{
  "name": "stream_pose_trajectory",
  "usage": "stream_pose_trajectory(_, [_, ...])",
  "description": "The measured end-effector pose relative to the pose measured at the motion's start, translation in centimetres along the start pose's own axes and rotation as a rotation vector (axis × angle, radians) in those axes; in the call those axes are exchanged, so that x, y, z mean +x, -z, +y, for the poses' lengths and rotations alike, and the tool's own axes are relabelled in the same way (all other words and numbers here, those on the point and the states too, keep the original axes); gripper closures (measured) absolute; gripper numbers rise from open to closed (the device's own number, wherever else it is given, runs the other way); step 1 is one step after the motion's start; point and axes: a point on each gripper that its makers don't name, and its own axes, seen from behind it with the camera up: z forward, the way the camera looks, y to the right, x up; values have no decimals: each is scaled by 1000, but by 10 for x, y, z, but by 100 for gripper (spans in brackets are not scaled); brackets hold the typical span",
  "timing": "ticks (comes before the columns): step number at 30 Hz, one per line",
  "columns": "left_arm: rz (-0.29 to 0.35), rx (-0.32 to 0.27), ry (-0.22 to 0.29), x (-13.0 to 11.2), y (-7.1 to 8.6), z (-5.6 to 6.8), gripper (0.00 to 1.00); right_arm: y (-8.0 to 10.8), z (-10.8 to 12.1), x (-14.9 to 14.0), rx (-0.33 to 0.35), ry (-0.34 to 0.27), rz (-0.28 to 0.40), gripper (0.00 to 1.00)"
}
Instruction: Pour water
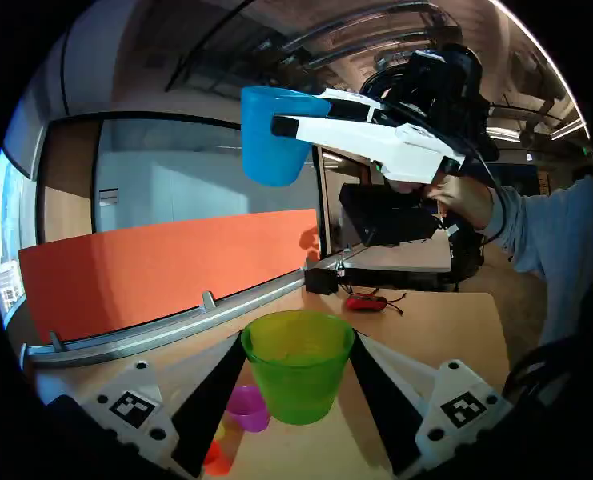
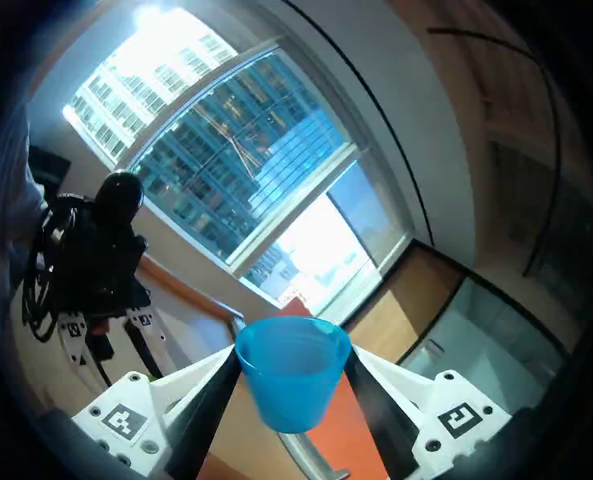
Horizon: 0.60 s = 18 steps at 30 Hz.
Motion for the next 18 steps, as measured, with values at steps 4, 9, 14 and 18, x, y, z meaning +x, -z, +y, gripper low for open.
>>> stream_pose_trajectory(4, [3, 1, -2, 2, 1, -1, 12, 2, -4, 5, 15, -128, 15, 10])
stream_pose_trajectory(9, [10, 2, -9, 5, 0, -1, 12, 4, -8, 5, 28, -262, 19, 10])
stream_pose_trajectory(14, [14, 2, -10, 7, 1, 0, 12, 5, -8, 1, 39, -386, 6, 10])
stream_pose_trajectory(18, [17, 1, -15, 9, 1, 1, 12, 5, -10, -3, 48, -453, -6, 10])
